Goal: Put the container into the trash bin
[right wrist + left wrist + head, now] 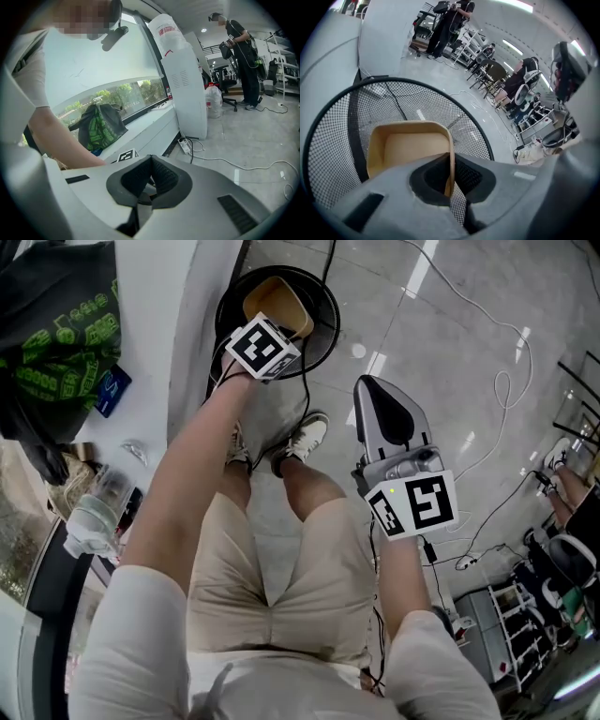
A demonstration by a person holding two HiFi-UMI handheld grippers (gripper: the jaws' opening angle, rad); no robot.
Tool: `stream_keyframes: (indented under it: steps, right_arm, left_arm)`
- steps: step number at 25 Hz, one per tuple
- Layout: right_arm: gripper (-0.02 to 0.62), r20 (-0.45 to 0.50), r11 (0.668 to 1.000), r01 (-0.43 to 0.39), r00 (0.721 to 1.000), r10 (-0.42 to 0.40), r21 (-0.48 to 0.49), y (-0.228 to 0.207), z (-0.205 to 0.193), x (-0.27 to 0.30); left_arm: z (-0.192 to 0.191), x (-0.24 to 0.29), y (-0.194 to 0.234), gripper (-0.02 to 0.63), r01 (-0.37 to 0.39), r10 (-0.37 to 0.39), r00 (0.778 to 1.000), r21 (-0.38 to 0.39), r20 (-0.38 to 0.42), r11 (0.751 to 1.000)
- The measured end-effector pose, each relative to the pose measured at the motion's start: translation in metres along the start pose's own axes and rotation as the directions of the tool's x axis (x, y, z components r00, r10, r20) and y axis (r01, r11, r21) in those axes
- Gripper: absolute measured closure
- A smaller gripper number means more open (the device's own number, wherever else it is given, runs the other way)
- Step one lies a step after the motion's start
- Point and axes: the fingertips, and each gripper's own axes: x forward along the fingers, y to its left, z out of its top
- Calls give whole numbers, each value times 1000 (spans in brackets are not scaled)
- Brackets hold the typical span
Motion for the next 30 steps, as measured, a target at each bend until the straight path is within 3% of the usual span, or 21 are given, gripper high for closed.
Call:
stream_keyframes:
  steps: [5,22,30]
  right_arm:
    - [594,7,1000,4,1000,-4,-4,-9,-3,9]
    - [594,4,999,30,1000,-30,-30,-34,-34,31]
    - [594,6,999,40,999,-40,-31,-40,-38,34]
  left_arm:
    - [-5,16,9,586,39,-43,998,-103,-34,994]
    - [-18,76,40,586,64,-80,987,-112,-141,992]
    - [-21,85,48,583,49,-64,986,-100,-153,994]
